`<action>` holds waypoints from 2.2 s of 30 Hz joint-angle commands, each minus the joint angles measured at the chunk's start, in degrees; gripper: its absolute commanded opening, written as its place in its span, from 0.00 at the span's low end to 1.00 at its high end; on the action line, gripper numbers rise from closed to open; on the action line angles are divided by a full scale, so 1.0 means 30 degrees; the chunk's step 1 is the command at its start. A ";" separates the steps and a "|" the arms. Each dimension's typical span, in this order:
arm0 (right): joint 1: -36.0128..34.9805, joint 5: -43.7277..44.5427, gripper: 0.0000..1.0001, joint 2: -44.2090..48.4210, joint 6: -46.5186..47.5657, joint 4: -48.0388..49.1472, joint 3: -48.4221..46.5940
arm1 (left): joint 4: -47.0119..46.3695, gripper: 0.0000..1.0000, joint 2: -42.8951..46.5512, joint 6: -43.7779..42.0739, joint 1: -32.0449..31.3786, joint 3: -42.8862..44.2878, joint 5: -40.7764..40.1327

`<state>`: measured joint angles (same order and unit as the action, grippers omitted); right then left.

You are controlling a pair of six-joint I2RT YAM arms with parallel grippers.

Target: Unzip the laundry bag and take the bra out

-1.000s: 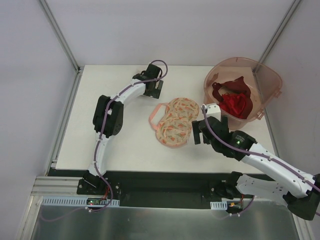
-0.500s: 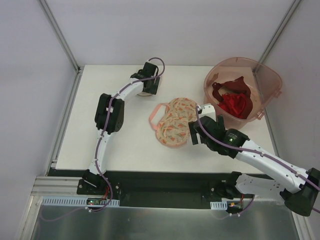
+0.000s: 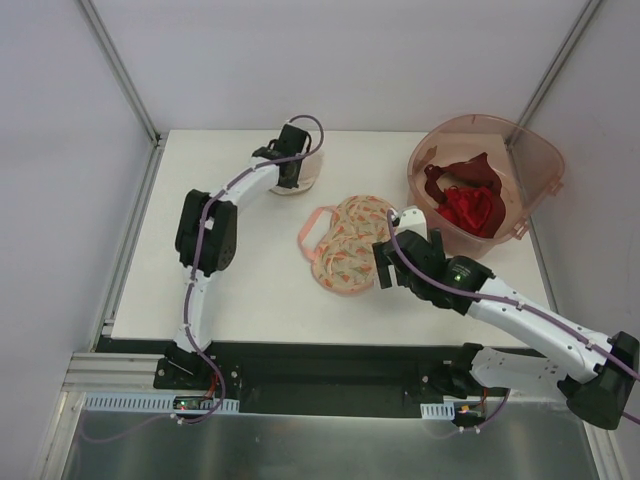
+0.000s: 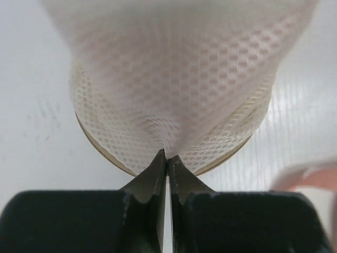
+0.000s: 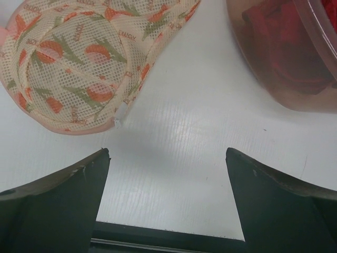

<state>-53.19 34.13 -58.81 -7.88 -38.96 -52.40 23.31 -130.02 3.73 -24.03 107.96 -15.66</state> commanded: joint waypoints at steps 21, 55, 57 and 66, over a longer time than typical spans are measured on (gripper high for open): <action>-0.0463 -0.2234 0.96 0.0354 -0.2353 0.0067 -0.1809 | 0.8430 0.99 1.0537 0.4585 0.2178 -0.1683 0.8093; -0.3101 -0.3374 0.97 -0.1546 0.3582 0.8659 -0.0845 | 0.2539 0.99 1.9870 0.4498 -0.1308 -1.3810 0.7964; -0.3130 -0.3380 0.97 -0.2774 0.5433 0.9673 -0.1571 | 0.3680 0.99 2.0686 0.5053 -0.1306 -1.3868 0.7772; 0.0119 -0.8092 0.98 -1.0071 0.6144 1.2516 -0.5118 | 0.5032 0.99 2.3825 0.7428 0.1975 -1.6678 0.9323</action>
<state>-58.04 18.63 -85.45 9.19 -9.39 -64.07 35.46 -60.84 21.56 -20.62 61.63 8.99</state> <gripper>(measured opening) 0.971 0.992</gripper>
